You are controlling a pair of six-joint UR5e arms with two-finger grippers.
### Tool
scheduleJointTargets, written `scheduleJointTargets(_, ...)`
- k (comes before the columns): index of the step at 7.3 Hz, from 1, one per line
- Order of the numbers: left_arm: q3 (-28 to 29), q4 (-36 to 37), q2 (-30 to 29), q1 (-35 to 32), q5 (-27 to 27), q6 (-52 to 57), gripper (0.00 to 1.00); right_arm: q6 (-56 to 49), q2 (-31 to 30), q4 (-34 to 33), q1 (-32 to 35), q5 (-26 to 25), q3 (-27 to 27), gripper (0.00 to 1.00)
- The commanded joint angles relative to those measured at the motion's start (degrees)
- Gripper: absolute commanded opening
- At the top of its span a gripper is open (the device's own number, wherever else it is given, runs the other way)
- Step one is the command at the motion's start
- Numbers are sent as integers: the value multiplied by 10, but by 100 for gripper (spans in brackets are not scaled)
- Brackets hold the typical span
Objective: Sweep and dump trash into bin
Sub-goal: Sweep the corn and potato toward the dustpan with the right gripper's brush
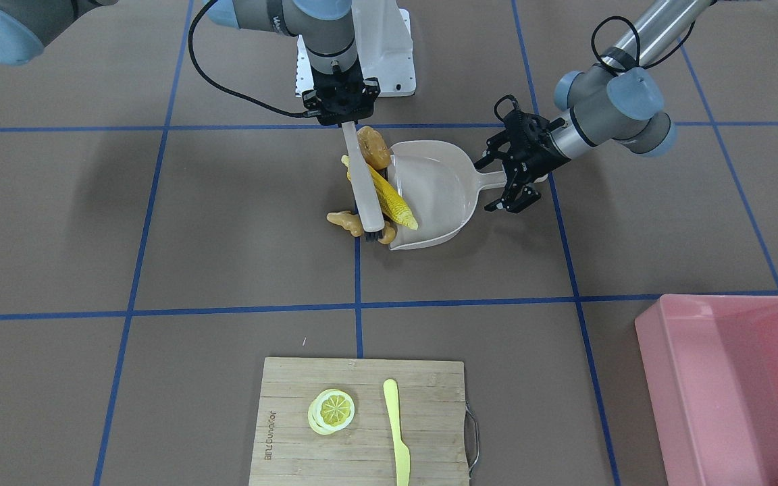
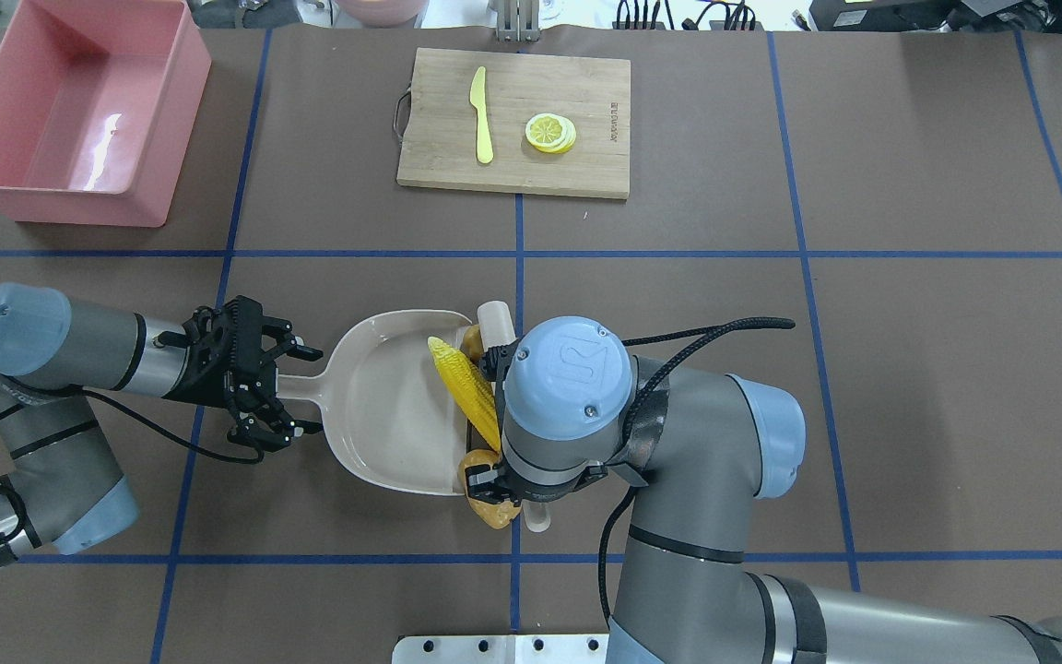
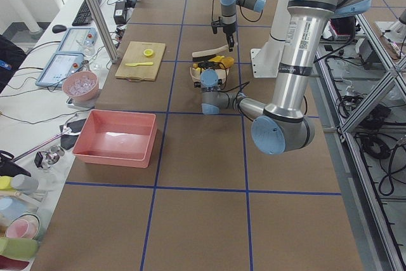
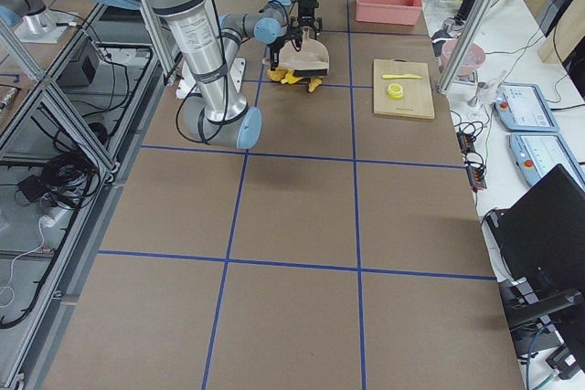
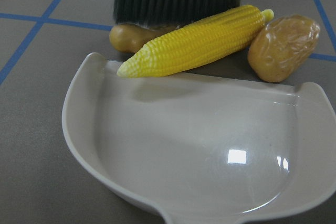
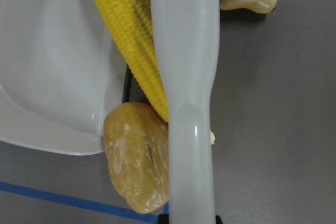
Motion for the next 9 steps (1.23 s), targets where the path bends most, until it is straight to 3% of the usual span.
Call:
scheduleJointTargets(1,0,0,0,0,0,0,98,-31,-21,-68,31,18,63,0)
scheduleJointTargets(2,-1,0,0,1,0,0,98,-66,-60,-88,40,13,99,0)
scheduleJointTargets(4,-1,0,0,1,0,0,98,-122,-92,-83,42,-13,76,0)
scheduleJointTargets(7,0,0,0,1,0,0,98,-104,-93,1,8,-16,20,0)
scheduleJointTargets(9,-1,0,0,1,0,1,98,-69,-82,4,-21,-12,28,0)
